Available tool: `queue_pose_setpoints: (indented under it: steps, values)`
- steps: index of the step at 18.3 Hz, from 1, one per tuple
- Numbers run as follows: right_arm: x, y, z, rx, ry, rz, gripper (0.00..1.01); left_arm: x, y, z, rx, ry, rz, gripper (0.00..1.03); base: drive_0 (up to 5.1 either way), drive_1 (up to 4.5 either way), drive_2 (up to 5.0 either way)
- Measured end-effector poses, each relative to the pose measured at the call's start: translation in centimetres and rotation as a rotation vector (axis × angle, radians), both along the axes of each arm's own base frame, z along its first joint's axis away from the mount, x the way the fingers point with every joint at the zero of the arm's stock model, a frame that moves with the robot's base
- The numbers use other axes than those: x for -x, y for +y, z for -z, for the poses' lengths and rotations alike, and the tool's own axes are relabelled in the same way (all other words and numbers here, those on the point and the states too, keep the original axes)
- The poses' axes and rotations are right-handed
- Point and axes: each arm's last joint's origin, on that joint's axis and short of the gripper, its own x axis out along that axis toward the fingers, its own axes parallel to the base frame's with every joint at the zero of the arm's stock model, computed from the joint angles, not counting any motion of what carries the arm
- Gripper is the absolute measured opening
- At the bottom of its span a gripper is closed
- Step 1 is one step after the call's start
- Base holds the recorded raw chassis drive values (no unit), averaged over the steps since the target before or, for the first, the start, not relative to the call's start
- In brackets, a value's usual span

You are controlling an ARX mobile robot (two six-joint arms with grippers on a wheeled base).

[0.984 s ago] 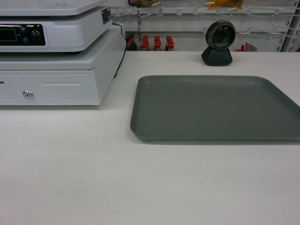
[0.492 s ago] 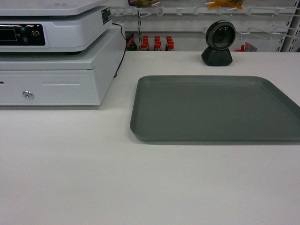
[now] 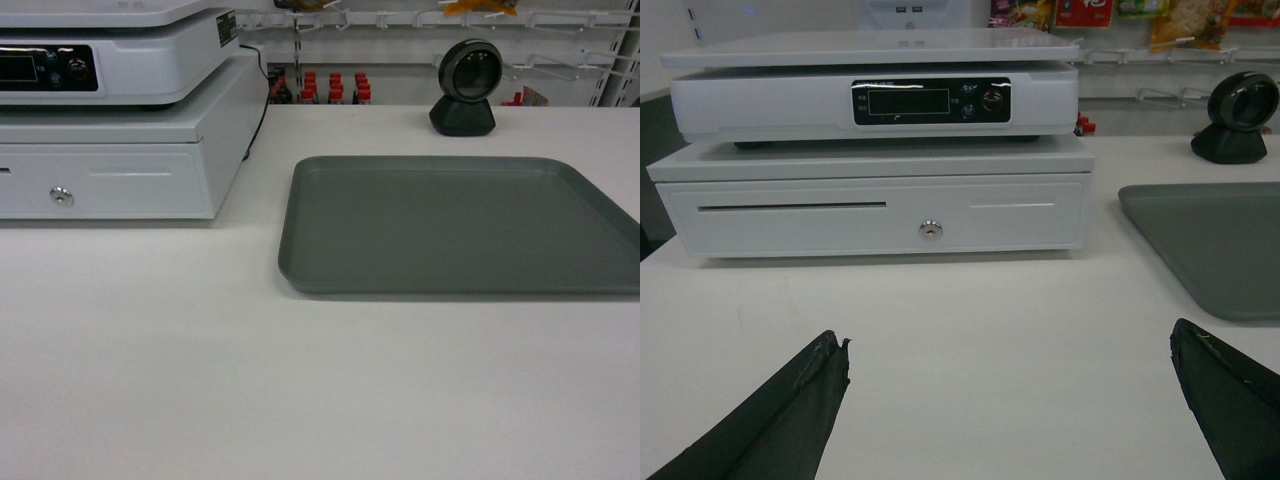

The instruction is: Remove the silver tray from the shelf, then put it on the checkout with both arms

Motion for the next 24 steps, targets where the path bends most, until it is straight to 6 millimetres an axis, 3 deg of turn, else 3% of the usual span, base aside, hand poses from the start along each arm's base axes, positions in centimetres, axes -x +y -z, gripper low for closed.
queue_pose_setpoints:
  steps: [17,20,24]
  values:
    - [0.00,0.00,-0.04,0.000,-0.004,0.000,0.98,0.00,0.00,-0.04,0.000,-0.004,0.000,0.98,0.0,0.00,0.0]
    - [0.00,0.00,-0.03,0.000,-0.003,0.000,0.98,0.00,0.00,-0.03,0.000,-0.003,0.000,0.98,-0.1,-4.29,4.2]
    - [0.00,0.00,-0.04,0.000,-0.004,0.000,0.98,0.00,0.00,-0.05,0.000,-0.005,0.000,0.98,0.0,0.00,0.0]
